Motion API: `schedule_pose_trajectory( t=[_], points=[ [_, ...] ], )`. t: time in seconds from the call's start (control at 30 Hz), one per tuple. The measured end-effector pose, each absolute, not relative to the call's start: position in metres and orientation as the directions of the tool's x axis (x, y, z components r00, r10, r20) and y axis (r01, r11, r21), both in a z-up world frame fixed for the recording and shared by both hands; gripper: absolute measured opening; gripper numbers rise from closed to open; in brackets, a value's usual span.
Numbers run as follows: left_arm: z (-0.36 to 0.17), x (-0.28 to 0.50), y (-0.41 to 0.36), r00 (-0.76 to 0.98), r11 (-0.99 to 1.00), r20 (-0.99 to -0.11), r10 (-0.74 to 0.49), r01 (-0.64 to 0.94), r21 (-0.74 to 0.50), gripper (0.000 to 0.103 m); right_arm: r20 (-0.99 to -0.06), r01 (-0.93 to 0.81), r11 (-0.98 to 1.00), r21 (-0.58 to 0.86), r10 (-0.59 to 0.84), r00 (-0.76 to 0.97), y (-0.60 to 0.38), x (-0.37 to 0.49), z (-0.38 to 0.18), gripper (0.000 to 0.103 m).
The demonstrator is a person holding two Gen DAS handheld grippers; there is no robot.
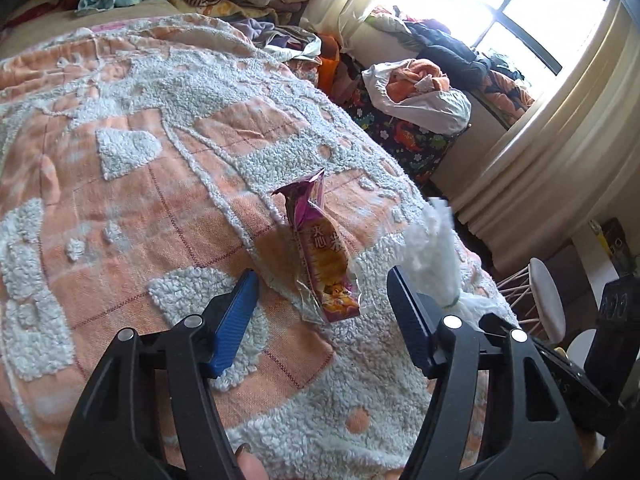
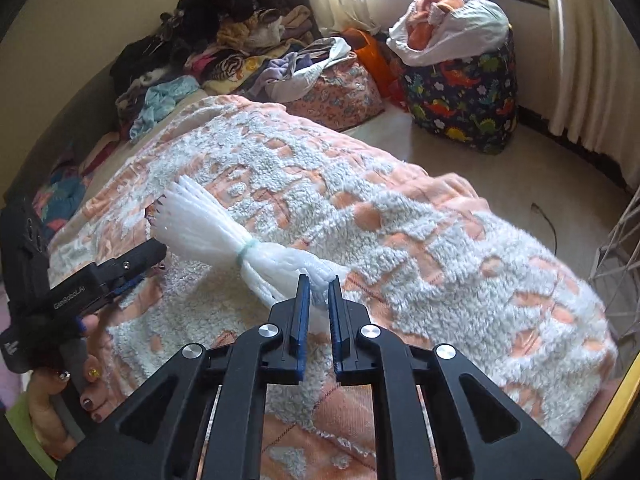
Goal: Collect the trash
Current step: 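Grasp the purple snack wrapper with the left tool while the right tool grasps the white plastic bag, then carry the purple wrapper and white plastic bag over the bin with both tools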
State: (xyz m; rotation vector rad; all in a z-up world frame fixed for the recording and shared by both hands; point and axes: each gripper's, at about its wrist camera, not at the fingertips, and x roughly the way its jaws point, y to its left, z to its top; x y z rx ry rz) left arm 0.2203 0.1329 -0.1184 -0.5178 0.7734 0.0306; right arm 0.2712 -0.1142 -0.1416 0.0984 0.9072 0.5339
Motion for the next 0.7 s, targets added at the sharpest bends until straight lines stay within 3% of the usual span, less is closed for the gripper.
schedule_pose_trajectory(
  t=[0.17, 0.23, 0.7],
  points=[
    [-0.12, 0.227, 0.127, 0.708, 0.889, -0.692, -0.141, -0.217, -0.403, 0.046, -0.696, -0.34, 0.864, 0.371, 0.501, 0.515, -0.139, 0.253, -0.143, 0.007],
    [-0.12, 0.227, 0.123, 0.699, 0.897, -0.703, -0.131, -0.219, -0.384, 0.028, -0.68, -0.331, 0.861, 0.386, 0.508, 0.529, -0.149, 0.241, -0.139, 0.007],
    [-0.11, 0.197, 0.077, 0.691, 0.914, -0.699, -0.184, -0.142, -0.381, 0.021, -0.612, -0.309, 0.855, 0.417, 0.515, 0.6, -0.203, 0.181, -0.112, 0.006]
  ],
)
